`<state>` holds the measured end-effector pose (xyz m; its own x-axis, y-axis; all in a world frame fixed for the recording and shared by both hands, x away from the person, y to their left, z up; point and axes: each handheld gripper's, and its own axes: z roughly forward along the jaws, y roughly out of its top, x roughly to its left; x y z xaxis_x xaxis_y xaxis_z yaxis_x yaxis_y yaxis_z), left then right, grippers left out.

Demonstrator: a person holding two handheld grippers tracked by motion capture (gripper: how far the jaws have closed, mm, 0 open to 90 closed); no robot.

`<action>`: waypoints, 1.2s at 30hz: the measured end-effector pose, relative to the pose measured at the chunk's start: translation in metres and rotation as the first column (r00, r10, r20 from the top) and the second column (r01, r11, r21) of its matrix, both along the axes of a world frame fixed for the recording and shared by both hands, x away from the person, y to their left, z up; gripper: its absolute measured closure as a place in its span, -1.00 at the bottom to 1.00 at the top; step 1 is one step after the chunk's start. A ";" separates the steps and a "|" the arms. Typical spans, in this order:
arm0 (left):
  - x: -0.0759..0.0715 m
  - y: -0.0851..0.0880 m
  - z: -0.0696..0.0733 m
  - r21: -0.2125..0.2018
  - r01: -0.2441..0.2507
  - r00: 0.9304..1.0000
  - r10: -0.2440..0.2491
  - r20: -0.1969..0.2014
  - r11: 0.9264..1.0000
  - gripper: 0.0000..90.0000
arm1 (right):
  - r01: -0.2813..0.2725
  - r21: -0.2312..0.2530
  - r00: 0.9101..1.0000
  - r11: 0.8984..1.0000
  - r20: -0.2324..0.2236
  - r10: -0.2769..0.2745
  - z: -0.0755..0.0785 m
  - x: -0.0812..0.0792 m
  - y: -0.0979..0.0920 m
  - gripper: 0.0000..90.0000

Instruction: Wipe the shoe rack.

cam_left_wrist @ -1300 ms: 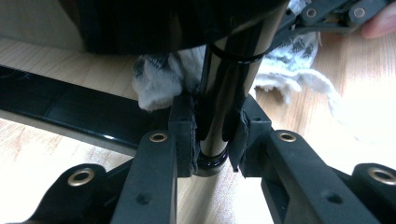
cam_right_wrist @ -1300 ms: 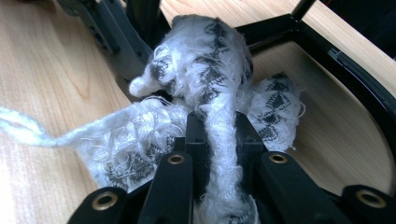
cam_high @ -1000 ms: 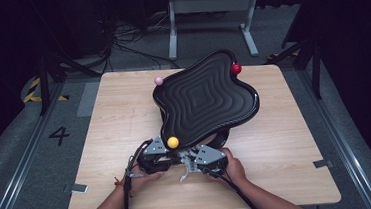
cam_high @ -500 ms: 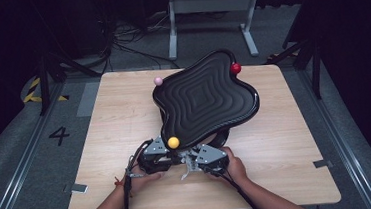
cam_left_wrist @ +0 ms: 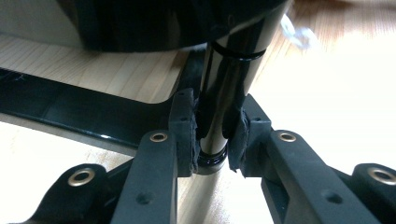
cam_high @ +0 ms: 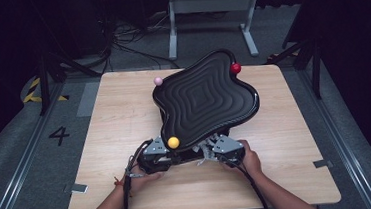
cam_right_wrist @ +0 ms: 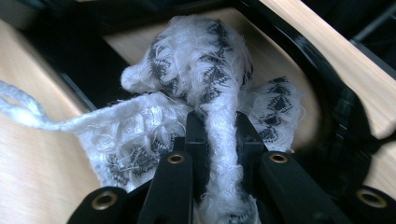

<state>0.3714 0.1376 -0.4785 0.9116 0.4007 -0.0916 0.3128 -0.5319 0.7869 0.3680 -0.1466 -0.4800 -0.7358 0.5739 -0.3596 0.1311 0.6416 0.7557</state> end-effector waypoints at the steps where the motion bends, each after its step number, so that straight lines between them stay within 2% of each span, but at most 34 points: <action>1: 0.000 0.000 0.000 0.001 0.001 1.000 -0.001 0.002 1.000 0.62 | 0.012 -0.002 1.000 1.000 0.005 -0.012 0.000 0.002 -0.004 0.78; 5: 0.000 0.000 0.000 -0.001 0.001 1.000 -0.001 0.005 1.000 0.62 | 0.066 -0.020 0.998 0.998 0.019 -0.066 -0.001 0.009 -0.019 0.78; 11: 0.000 0.000 0.000 -0.001 0.004 1.000 -0.004 0.005 1.000 0.62 | 0.129 -0.028 0.992 0.991 0.013 -0.129 0.000 0.021 -0.032 0.78; 14: 0.000 -0.001 0.000 -0.003 0.006 1.000 -0.006 0.008 1.000 0.63 | 0.136 -0.021 0.991 0.990 0.008 -0.136 0.000 0.025 -0.036 0.78; 18: 0.000 -0.001 0.000 0.000 0.005 1.000 -0.005 0.009 1.000 0.62 | 0.146 -0.054 0.989 0.988 0.044 -0.144 -0.001 0.022 -0.031 0.78; 24: 0.000 -0.001 0.000 0.000 0.005 1.000 -0.005 0.009 1.000 0.63 | 0.117 -0.016 0.993 0.993 0.007 -0.117 0.000 0.018 -0.029 0.79; 28: -0.001 -0.001 0.000 0.005 0.005 1.000 -0.005 0.007 1.000 0.63 | 0.081 -0.015 0.997 0.997 0.005 -0.081 0.000 0.011 -0.021 0.79; 36: 0.000 -0.001 0.000 -0.001 0.002 1.000 -0.002 0.006 1.000 0.62 | 0.008 0.028 0.999 1.000 -0.034 -0.007 0.001 -0.001 -0.001 0.79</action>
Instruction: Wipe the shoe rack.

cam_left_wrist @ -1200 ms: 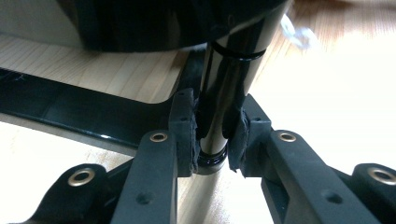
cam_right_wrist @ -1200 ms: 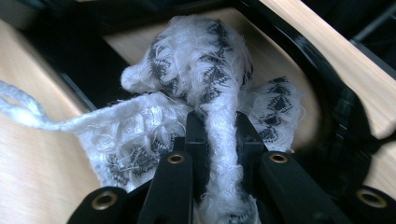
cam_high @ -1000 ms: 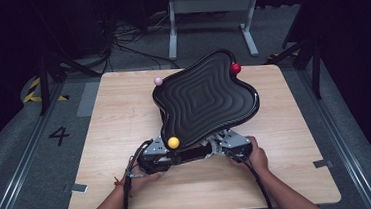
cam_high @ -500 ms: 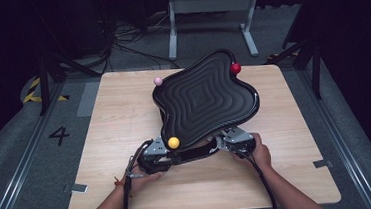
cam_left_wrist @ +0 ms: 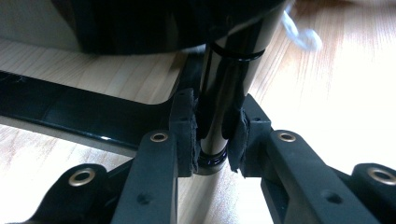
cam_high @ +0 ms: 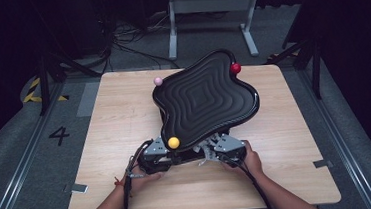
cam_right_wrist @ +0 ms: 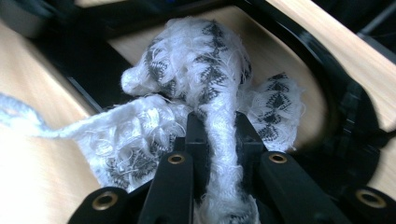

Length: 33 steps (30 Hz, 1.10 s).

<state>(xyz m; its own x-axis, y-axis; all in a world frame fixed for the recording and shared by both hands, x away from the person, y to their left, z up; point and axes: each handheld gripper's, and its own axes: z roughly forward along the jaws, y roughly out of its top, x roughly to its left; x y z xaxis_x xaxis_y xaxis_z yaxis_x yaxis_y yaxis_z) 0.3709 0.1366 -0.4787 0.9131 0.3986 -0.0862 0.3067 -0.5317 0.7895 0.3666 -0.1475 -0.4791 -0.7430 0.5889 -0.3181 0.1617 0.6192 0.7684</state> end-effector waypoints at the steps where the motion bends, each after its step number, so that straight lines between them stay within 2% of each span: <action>1: 0.000 0.000 0.000 0.000 0.000 1.000 0.000 -0.001 1.000 0.62 | -0.012 0.001 1.000 1.000 -0.003 0.012 0.000 -0.002 0.004 0.79; 7: 0.000 0.000 0.000 0.004 -0.005 1.000 0.005 0.000 1.000 0.62 | -0.074 0.016 0.997 0.997 -0.007 0.074 -0.001 -0.015 0.030 0.79; 11: -0.001 -0.001 0.000 0.004 -0.009 1.000 0.009 -0.001 1.000 0.62 | -0.102 0.020 0.995 0.995 -0.010 0.102 -0.001 -0.020 0.041 0.79; 15: -0.001 -0.001 0.000 0.002 -0.011 1.000 0.011 0.001 1.000 0.62 | -0.136 0.033 0.990 0.990 -0.019 0.137 -0.001 -0.024 0.048 0.78; 17: -0.001 -0.001 0.000 0.002 -0.012 1.000 0.012 0.001 1.000 0.62 | -0.169 0.041 0.985 0.985 -0.036 0.171 -0.002 -0.026 0.050 0.76; 24: -0.001 -0.001 0.000 0.004 -0.011 1.000 0.011 -0.001 1.000 0.61 | -0.183 0.038 0.982 0.982 -0.029 0.184 -0.003 -0.028 0.054 0.75; 27: 0.000 -0.001 0.000 -0.002 -0.010 1.000 0.010 -0.005 1.000 0.61 | -0.192 0.076 0.980 0.978 -0.033 0.195 -0.005 -0.031 0.056 0.77; 29: 0.000 -0.001 0.000 -0.001 -0.009 1.000 0.009 -0.005 1.000 0.61 | -0.200 0.041 0.980 0.979 0.003 0.200 -0.006 -0.035 0.059 0.77; 33: 0.000 -0.001 0.000 -0.002 -0.008 1.000 0.008 -0.005 1.000 0.61 | -0.204 0.024 0.979 0.979 -0.008 0.204 -0.004 -0.033 0.058 0.79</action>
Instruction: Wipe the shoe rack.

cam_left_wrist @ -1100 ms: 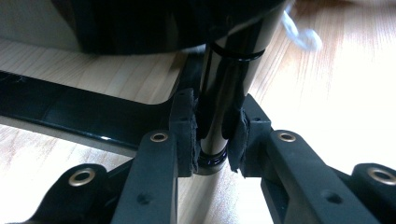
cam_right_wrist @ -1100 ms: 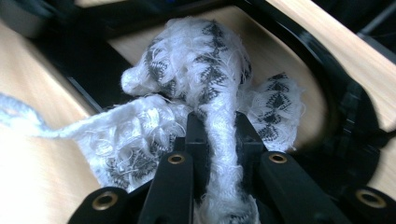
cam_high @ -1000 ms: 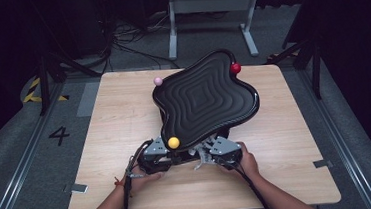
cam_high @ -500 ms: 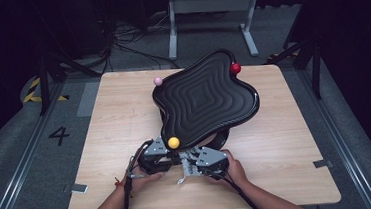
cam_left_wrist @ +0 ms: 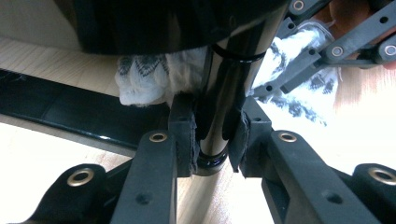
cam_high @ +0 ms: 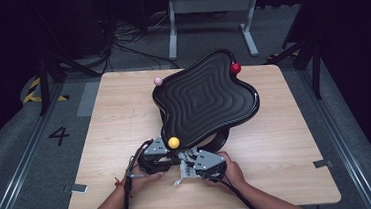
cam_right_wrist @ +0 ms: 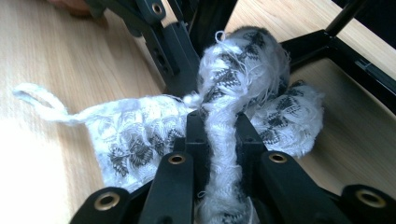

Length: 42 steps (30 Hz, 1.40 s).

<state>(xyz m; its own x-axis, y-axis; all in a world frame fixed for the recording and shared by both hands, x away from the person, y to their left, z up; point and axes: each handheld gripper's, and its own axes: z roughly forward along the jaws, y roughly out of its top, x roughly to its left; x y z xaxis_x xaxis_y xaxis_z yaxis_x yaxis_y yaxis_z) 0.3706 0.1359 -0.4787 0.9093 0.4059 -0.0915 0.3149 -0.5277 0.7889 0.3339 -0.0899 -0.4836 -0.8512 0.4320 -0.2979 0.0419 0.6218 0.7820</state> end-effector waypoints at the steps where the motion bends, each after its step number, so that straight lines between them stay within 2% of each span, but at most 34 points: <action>1: 0.000 0.000 0.000 0.000 0.001 1.000 -0.001 -0.001 1.000 0.62 | 0.001 -0.007 1.000 1.000 0.004 -0.001 0.000 0.000 -0.001 0.79; 11: 0.001 0.000 0.000 -0.001 0.009 1.000 -0.009 -0.004 1.000 0.62 | 0.037 -0.056 0.999 0.998 0.038 -0.035 0.001 0.003 -0.022 0.79; 16: 0.001 0.000 0.000 -0.002 0.015 1.000 -0.015 -0.004 1.000 0.62 | 0.082 -0.066 0.996 0.994 0.036 -0.079 0.002 0.006 -0.042 0.79; 19: 0.001 0.000 0.000 -0.003 0.019 1.000 -0.019 -0.005 1.000 0.62 | 0.126 -0.067 0.992 0.990 0.029 -0.124 0.003 0.010 -0.058 0.79; 24: 0.001 0.000 0.000 -0.004 0.024 1.000 -0.024 -0.006 1.000 0.62 | 0.228 -0.059 0.974 0.972 0.017 -0.227 0.004 0.024 -0.082 0.79; 28: 0.001 0.000 0.000 -0.005 0.023 1.000 -0.023 -0.006 1.000 0.62 | 0.308 -0.064 0.951 0.949 0.005 -0.308 0.003 0.039 -0.101 0.80; 31: 0.001 0.000 0.000 -0.002 0.024 1.000 -0.024 0.000 1.000 0.62 | 0.349 -0.035 0.936 0.936 -0.037 -0.351 0.004 0.047 -0.115 0.80; 35: 0.002 0.002 0.000 0.006 0.035 0.999 -0.035 0.007 0.999 0.62 | 0.366 -0.028 0.928 0.930 -0.064 -0.367 0.007 0.050 -0.121 0.80; 37: 0.002 0.003 0.000 0.003 0.034 0.999 -0.034 0.005 0.999 0.62 | 0.365 -0.031 0.928 0.930 -0.065 -0.367 0.006 0.051 -0.122 0.80; 39: 0.004 0.007 0.000 0.003 0.031 1.000 -0.031 0.003 1.000 0.62 | 0.377 -0.056 0.924 0.925 -0.055 -0.379 0.004 0.056 -0.124 0.80; 42: 0.004 0.009 0.000 0.007 0.031 1.000 -0.031 0.001 0.999 0.62 | 0.401 -0.045 0.912 0.915 -0.070 -0.404 0.006 0.060 -0.130 0.80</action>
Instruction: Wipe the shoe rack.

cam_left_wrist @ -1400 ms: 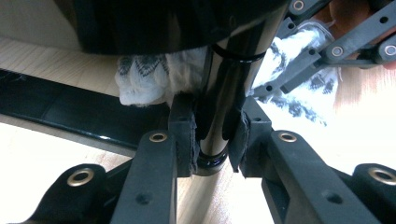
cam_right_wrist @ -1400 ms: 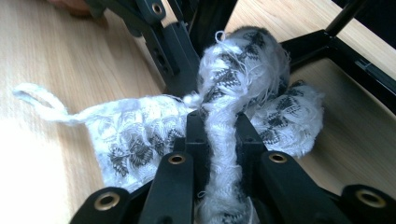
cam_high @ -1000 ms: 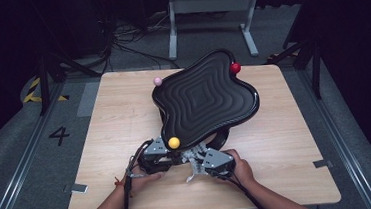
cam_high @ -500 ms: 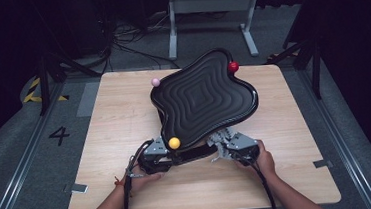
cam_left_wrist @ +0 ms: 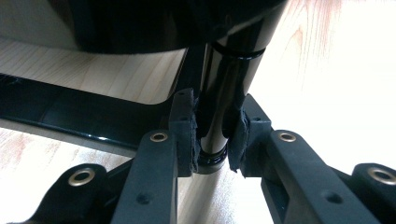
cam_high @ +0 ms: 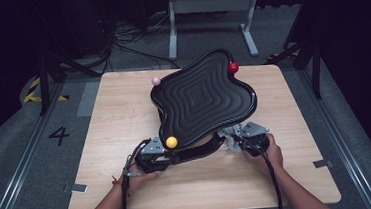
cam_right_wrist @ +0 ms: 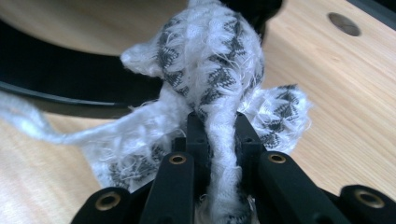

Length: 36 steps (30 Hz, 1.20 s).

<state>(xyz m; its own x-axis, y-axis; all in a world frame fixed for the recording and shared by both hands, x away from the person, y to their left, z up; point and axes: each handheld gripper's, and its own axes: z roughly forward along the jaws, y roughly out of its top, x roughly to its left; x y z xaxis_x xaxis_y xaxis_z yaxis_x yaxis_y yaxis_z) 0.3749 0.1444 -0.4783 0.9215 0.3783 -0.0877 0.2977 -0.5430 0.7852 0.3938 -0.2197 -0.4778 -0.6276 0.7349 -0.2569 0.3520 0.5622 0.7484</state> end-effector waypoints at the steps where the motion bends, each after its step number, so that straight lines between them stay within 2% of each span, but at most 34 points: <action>1: 0.000 0.000 0.000 0.000 0.000 1.000 0.000 0.000 1.000 0.62 | 0.009 0.011 1.000 1.000 0.002 -0.009 0.001 0.001 -0.003 0.80; 5: 0.000 0.001 0.000 -0.005 -0.001 1.000 0.001 0.008 1.000 0.62 | 0.032 0.033 0.999 0.999 0.013 -0.032 0.008 0.000 -0.012 0.80; 8: 0.002 0.005 0.000 0.001 -0.008 1.000 0.008 0.011 1.000 0.62 | 0.043 0.103 0.999 0.994 0.018 -0.045 0.020 -0.002 -0.021 0.81; 16: 0.004 0.015 0.000 0.005 -0.039 0.999 0.039 0.018 0.999 0.63 | 0.024 0.228 0.994 0.973 0.096 -0.047 0.054 -0.017 -0.041 0.81; 21: 0.005 0.017 0.000 0.002 -0.041 0.999 0.041 0.017 0.999 0.63 | 0.002 0.256 0.986 0.967 0.161 -0.045 0.074 -0.026 -0.047 0.81; 24: 0.007 0.019 0.000 0.008 -0.038 0.999 0.038 0.019 0.999 0.63 | 0.001 0.283 0.981 0.959 0.184 -0.056 0.083 -0.030 -0.054 0.81; 29: 0.008 0.023 0.000 0.003 -0.046 0.999 0.046 0.010 0.999 0.62 | 0.001 0.319 0.968 0.948 0.236 -0.080 0.101 -0.033 -0.065 0.81; 31: 0.009 0.025 0.000 0.005 -0.047 0.999 0.047 0.006 0.999 0.62 | -0.024 0.331 0.963 0.943 0.260 -0.067 0.109 -0.033 -0.069 0.80; 32: 0.010 0.025 0.000 -0.004 -0.047 0.999 0.047 0.012 0.999 0.62 | -0.041 0.325 0.963 0.945 0.266 -0.050 0.112 -0.032 -0.069 0.80; 34: 0.011 0.027 0.000 -0.004 -0.051 0.999 0.051 0.005 0.999 0.62 | -0.058 0.288 0.955 0.956 0.295 -0.031 0.119 -0.032 -0.068 0.80; 36: 0.013 0.029 0.000 -0.002 -0.050 0.999 0.050 0.004 0.999 0.62 | -0.082 0.281 0.950 0.956 0.311 -0.010 0.125 -0.030 -0.069 0.80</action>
<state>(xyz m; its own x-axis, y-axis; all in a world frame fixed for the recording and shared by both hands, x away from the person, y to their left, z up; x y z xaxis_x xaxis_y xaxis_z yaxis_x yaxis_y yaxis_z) 0.3874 0.1731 -0.4785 0.9017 0.4239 -0.0846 0.3212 -0.5261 0.7874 0.3636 -0.2884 -0.3529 -0.5796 0.7842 -0.2217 0.0641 0.3150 0.9469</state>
